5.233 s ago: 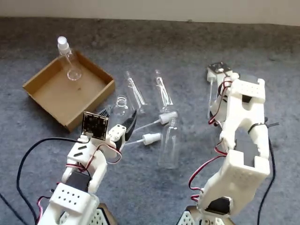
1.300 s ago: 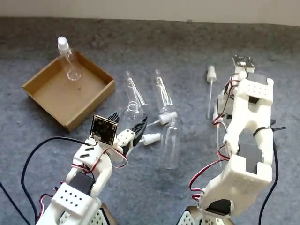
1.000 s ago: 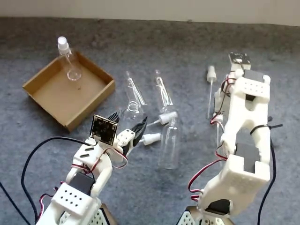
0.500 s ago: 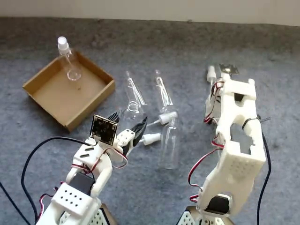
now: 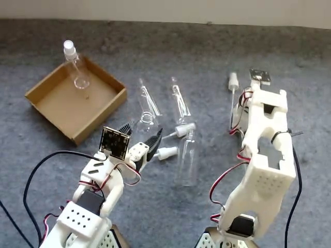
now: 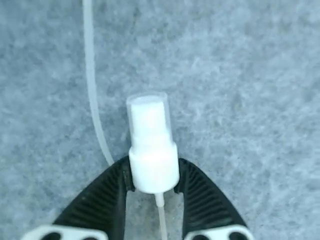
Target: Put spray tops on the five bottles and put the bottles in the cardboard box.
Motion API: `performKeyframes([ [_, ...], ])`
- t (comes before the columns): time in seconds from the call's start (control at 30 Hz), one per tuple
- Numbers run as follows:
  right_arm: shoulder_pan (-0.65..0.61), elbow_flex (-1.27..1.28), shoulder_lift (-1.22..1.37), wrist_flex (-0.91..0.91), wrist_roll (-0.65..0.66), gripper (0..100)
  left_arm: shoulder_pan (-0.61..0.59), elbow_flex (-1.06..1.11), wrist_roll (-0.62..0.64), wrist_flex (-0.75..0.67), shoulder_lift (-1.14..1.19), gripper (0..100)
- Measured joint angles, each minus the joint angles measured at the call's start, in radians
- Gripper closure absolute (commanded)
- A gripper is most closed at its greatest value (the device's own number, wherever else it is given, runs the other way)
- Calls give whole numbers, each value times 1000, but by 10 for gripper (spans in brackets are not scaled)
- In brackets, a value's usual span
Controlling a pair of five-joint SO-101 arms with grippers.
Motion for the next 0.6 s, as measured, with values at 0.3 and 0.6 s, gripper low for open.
performKeyframes([
  [0.3, 8, -40, -141, 55, 2, 990, 0, 0, 0, 0, 0, 934],
  [0.6, 5, -40, -440, 149, 2, 990, 0, 0, 0, 0, 0, 934],
])
